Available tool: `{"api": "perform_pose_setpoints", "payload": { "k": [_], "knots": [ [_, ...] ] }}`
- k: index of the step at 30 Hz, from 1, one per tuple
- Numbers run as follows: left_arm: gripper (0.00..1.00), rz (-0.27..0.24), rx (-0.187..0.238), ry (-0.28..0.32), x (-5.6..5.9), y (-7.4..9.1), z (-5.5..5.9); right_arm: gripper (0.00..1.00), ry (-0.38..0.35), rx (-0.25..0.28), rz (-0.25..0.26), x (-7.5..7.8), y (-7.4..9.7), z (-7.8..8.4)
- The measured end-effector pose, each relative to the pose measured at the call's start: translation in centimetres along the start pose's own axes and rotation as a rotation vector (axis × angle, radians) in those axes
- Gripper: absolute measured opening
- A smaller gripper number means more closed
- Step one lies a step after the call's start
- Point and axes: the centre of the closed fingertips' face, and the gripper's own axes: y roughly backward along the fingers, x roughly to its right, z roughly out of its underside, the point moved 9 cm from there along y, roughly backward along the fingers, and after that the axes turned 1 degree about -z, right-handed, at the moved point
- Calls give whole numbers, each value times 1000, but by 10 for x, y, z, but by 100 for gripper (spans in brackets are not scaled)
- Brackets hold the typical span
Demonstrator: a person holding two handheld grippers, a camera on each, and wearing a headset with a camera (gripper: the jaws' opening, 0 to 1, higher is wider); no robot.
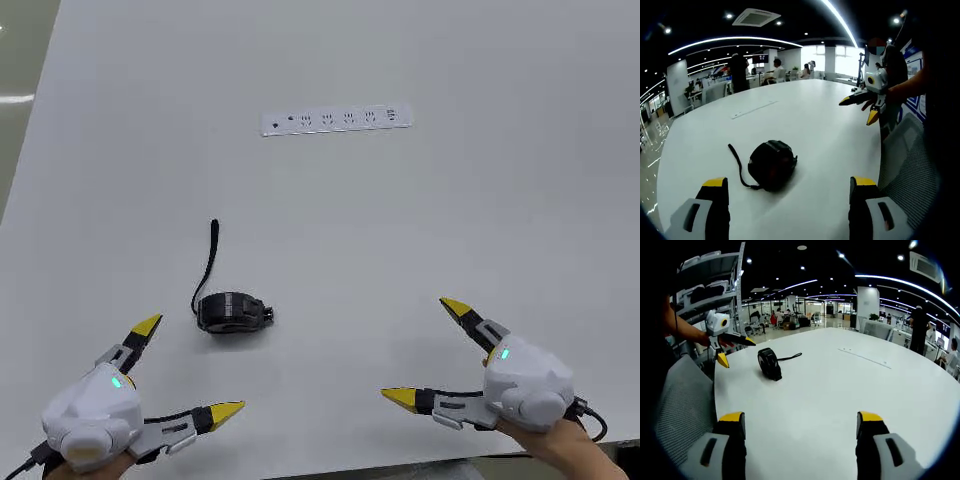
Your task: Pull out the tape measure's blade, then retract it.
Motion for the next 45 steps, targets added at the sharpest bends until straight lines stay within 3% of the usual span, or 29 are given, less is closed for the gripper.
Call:
{"api": "perform_pose_setpoints", "payload": {
  "k": [5,10,20,30,33,45],
  "knots": [
    [95,46,-60,-52,-9,-5,-1,90,44,-40,-47,7,-6,-3],
    [91,55,-71,-64,-11,-6,-1,85,47,-43,-58,8,-8,-4],
    [82,127,-150,-149,-29,-21,-10,78,117,-80,-144,18,-25,-14],
    [70,147,-180,-176,-34,-25,-10,70,134,-99,-173,20,-30,-15],
    [68,195,-238,-224,-44,-36,-9,68,179,-121,-225,23,-46,-22],
    [55,245,-289,-298,-58,-54,-11,60,239,-135,-286,24,-71,-30]
  ]
}}
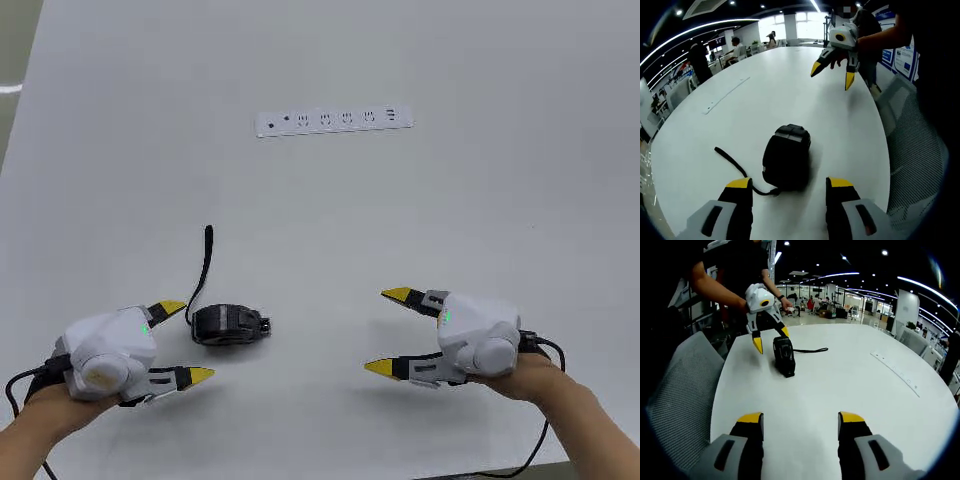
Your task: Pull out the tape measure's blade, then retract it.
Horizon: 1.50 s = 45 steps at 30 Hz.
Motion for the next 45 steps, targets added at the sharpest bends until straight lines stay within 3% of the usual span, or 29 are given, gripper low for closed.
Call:
{"api": "perform_pose_setpoints", "payload": {
  "k": [10,26,30,45],
  "knots": [
    [46,61,-52,-69,-8,-15,-1,54,47,-10,-44,6,-21,-9],
    [36,149,-132,-167,-10,-41,-6,47,111,-14,-125,9,-60,-23],
    [33,169,-169,-217,-10,-47,-5,46,135,-20,-146,7,-73,-28],
    [32,172,-147,-194,-12,-46,-3,37,166,-14,-213,0,-115,-44]
  ]
}}
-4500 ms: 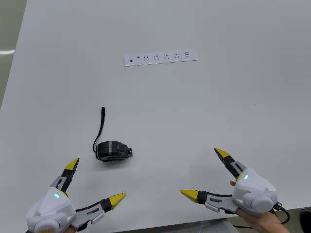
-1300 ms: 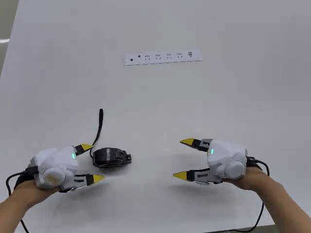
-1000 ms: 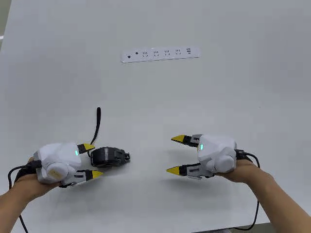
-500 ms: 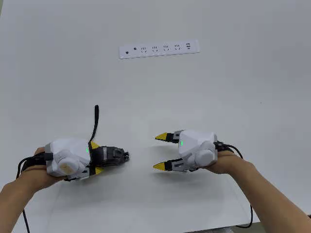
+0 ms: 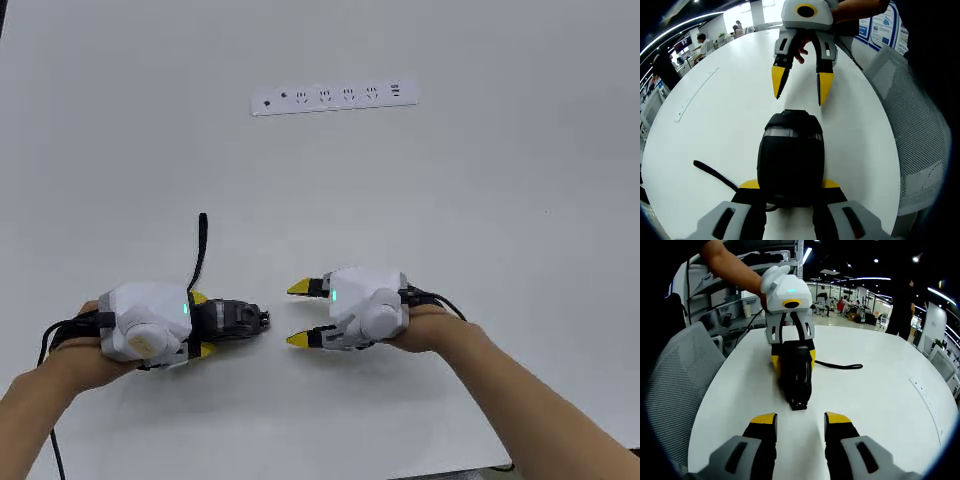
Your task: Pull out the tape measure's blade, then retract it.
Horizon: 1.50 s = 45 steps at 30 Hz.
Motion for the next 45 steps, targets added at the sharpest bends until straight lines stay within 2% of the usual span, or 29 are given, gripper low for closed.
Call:
{"api": "perform_pose_setpoints", "payload": {
  "k": [9,12,15,23,32,45],
  "knots": [
    [32,4,14,6,0,-1,1,29,11,-2,-27,3,-21,-6],
    [32,5,14,6,0,-1,2,27,29,-22,-37,2,-29,-5],
    [32,5,16,6,0,-1,3,21,48,-29,-43,2,-35,-7],
    [32,3,26,7,0,0,5,15,54,-61,-60,2,-45,-4],
    [32,-2,38,17,0,0,6,13,13,-56,-59,2,-43,-4],
    [32,-1,43,19,0,1,6,11,13,-69,-56,1,-41,-7]
  ]
}}
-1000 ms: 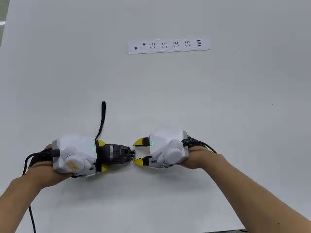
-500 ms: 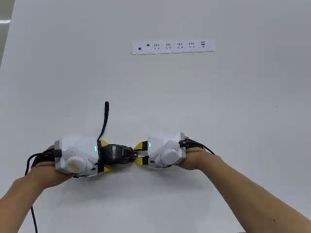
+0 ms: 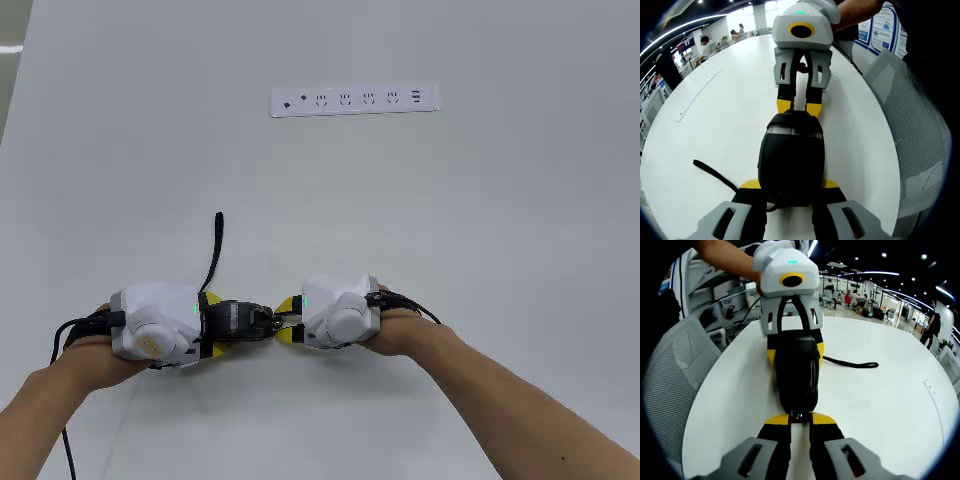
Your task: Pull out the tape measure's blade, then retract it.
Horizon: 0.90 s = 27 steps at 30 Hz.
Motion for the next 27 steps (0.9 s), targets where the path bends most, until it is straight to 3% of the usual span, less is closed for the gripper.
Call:
{"api": "perform_pose_setpoints", "payload": {
  "k": [27],
  "knots": [
    [31,-6,10,23,1,1,2,11,41,-5,-2,0,5,4]
  ]
}}
